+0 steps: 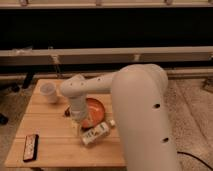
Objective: Push the ceramic bowl across the table
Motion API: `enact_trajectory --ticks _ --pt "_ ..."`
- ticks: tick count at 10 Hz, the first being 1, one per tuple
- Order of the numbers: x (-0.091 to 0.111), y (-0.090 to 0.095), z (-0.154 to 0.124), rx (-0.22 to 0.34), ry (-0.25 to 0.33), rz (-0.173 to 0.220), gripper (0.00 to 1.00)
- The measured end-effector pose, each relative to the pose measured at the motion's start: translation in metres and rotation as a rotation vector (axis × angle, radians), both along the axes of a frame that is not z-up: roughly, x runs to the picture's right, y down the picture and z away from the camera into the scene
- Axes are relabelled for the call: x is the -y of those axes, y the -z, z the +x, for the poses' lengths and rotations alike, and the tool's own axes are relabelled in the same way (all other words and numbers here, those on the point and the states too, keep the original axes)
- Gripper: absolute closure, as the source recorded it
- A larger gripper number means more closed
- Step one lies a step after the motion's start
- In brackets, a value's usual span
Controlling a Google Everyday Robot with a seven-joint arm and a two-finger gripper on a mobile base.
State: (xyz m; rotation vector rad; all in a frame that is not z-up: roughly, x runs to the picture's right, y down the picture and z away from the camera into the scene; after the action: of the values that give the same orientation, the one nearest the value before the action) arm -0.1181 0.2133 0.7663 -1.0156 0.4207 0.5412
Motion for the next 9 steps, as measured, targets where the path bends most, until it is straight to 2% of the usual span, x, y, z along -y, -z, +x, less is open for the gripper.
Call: enact_trajectory --ticks 9 --pt "0.0004 0.0100 0.0113 0.012 0.011 0.024 0.35"
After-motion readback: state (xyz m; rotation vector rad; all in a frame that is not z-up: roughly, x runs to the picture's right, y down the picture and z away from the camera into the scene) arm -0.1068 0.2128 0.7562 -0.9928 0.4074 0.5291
